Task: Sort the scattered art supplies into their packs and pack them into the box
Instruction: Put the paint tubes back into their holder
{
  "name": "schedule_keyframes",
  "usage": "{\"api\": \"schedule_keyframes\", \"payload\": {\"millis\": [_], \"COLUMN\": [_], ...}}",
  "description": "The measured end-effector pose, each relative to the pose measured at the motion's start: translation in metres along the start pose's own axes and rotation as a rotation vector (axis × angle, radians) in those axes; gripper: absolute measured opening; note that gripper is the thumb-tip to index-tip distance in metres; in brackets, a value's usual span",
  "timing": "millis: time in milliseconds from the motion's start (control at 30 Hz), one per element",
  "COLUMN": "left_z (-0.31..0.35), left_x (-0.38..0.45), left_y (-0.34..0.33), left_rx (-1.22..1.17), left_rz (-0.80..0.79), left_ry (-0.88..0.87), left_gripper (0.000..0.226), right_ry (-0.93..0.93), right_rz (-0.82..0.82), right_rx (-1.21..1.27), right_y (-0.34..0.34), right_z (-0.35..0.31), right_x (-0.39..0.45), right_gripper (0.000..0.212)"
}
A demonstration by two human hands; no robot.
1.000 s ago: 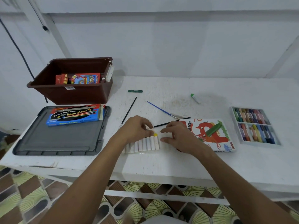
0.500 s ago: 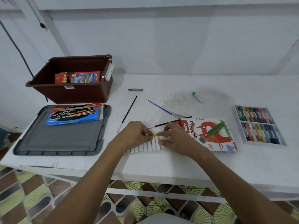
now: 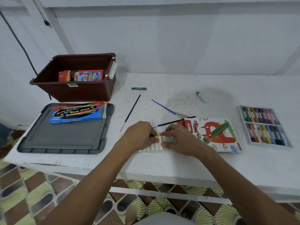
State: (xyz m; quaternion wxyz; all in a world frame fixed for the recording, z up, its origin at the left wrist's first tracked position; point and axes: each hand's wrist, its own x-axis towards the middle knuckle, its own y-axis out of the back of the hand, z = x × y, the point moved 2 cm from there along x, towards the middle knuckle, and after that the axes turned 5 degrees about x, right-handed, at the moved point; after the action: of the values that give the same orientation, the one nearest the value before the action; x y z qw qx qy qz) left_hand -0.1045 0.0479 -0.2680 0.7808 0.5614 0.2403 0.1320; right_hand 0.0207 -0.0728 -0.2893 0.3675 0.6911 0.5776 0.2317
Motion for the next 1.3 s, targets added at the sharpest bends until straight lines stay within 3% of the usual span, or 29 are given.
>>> {"api": "schedule_keyframes", "payload": {"millis": [200,400,633,800,1000,1100,1300], "left_z": [-0.008,-0.005,0.027,0.046,0.059,0.063,0.062], "left_x": [-0.005,0.011,0.075,0.115,0.14,0.144,0.136], "left_y": [-0.005,0.011,0.031,0.032,0.021,0.022,0.027], "left_rx": [-0.22,-0.353,-0.335,-0.195,-0.061,-0.044,-0.099], "left_rz": [0.065,0.069,0.127,0.016,-0.188,-0.175,-0.049], "left_ry": [0.032,0.08,0.016,-0.024,-0.059,-0.075,-0.048], "left_gripper": [0.02,0.026,0.028,0.035,0.039,0.03,0.024], "right_ry": [0.005,0.01,-0.13,-0.232,-0.302,-0.332,-0.351], "right_rz": [0.009,0.157,0.332,0.421,0.384,0.346,0.3], "right_rx": [0.002,0.038,0.053,-0.001,-0.024,-0.026,-0.023], "right_y": [0.002,0.029,0.092,0.122,0.133,0.131,0.128], "right_z": [0.002,0.01,0.061,0.109,0.137,0.143,0.141], "right_x": [-0.001,0.001,0.015,0.033,0.061,0.073,0.077], "right_gripper": [0.044,0.031,0.026,0.028,0.046,0.057,0.04]}}
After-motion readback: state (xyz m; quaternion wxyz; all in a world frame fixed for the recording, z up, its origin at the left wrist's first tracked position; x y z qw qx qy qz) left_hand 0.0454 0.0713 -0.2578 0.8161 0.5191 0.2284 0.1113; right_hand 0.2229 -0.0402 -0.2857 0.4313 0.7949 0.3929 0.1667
